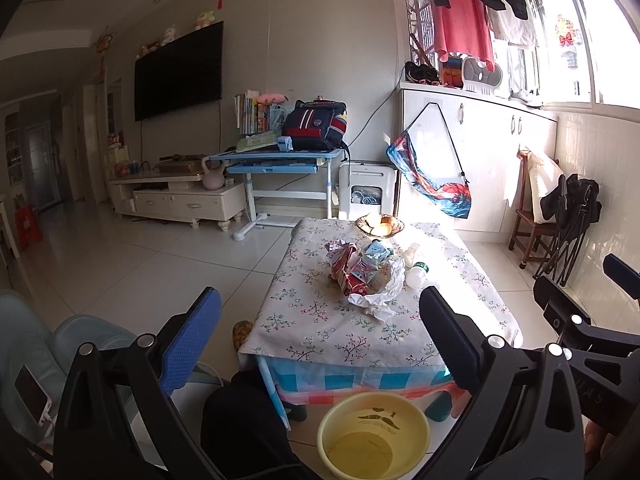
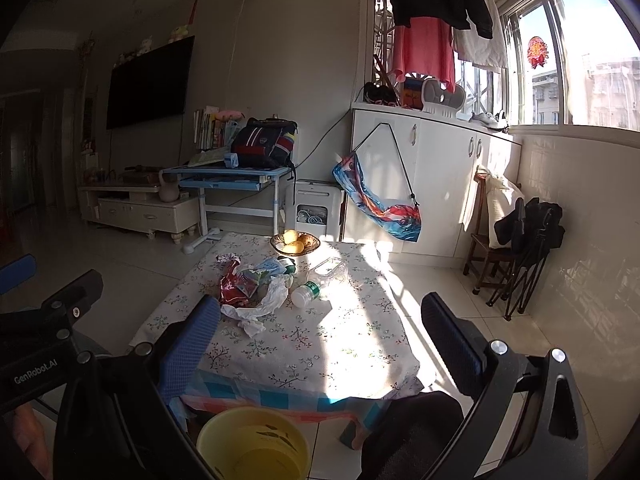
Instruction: Collect trash
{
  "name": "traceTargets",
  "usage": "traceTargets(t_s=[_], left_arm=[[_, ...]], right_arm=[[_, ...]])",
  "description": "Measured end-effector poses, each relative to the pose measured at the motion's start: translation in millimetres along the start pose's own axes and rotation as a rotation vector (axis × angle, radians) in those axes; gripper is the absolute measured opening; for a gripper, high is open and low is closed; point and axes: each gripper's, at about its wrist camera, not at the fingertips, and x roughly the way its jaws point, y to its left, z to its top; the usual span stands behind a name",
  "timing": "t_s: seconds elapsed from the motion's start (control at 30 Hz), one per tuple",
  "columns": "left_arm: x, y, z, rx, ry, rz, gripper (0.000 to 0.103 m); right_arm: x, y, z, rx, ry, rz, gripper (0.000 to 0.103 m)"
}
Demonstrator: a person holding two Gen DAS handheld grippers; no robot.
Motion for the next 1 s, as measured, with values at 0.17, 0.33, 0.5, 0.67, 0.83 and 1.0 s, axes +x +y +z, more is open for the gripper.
traceTargets(t_s=[0.17, 0.33, 0.5, 0.67, 0.83, 1.0], left_arm=[[0, 0, 1, -0.001, 0.003, -0.002, 0.096], [-1, -1, 2, -0.003, 0.004, -0.003, 0.096], [0, -1, 2, -0.004, 0.006, -0.003, 0.096], [4, 0, 0, -0.012, 0.013, -0.001, 0.096], [6, 7, 0, -0.026, 0.014, 0.002, 0.096], [14, 18, 0, -0.040, 0.024, 0.012, 0.096]], right_arm=[[2, 2, 0, 0.001, 0.005, 0.005, 0.097], [3, 1, 1, 0.006, 0.013, 0.016, 0.097], [5, 0, -1, 0.014, 0.024, 0.027, 0.097], [8, 2, 0, 0.019, 0.034, 0.039, 0.097], [13, 7, 0, 0.011, 0.048, 0.048, 0.097], [29, 8, -2, 0.008, 0.065, 0.046, 0.097]])
